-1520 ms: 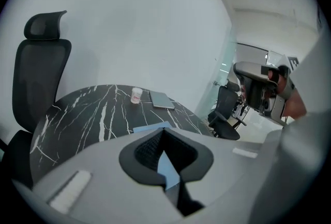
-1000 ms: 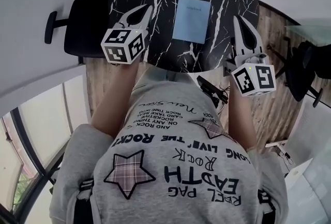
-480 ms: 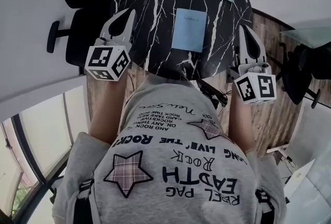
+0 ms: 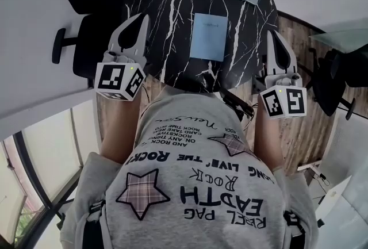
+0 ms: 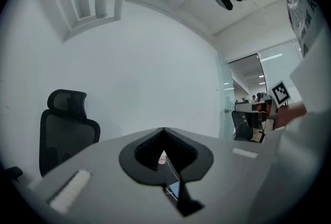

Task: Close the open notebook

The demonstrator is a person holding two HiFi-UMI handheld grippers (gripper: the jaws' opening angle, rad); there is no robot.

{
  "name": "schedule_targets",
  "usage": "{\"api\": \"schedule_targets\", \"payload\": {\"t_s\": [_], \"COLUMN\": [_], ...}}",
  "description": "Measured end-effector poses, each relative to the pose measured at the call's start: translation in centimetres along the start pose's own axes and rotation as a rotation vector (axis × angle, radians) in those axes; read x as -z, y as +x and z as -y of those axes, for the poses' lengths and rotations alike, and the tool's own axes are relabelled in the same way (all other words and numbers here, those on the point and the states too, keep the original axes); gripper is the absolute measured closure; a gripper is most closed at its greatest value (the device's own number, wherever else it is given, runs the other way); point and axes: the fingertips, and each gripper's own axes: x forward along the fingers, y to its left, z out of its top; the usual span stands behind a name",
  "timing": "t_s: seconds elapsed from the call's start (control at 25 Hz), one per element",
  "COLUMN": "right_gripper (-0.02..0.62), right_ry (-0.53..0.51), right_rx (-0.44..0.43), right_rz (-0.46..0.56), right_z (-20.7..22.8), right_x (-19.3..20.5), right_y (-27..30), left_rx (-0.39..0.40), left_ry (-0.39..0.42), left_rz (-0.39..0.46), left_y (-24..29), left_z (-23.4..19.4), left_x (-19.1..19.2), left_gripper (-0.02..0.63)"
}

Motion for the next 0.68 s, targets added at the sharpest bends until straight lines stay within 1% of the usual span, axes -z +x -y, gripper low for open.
{"api": "schedule_targets", "payload": {"t_s": [0.08,0.28,0.68], "right_gripper": [0.583,0.583,0.583], "right_ry": [-0.001,0.001,-0.002], "right_rx": [0.001,0.005,0.002], "right_rz": [0.001,0.006,0.012], "right_z": [0.1,0.14,0.01], "right_x": [0.0,-0.1,-0.1], "right_y": [0.03,0.15,0.19], "left_rx": [0.009,0.014,0.009], "left_ry": [0.009,-0.019,-0.017], "left_rz": [0.005,0.007,0.013], "left_y": [0.17,0.45,0.3], "left_z": [0.44,0.59,0.42], "left_x": [-0.02,0.1,0.16], "left_gripper": [0.597,0.597,0.597]}}
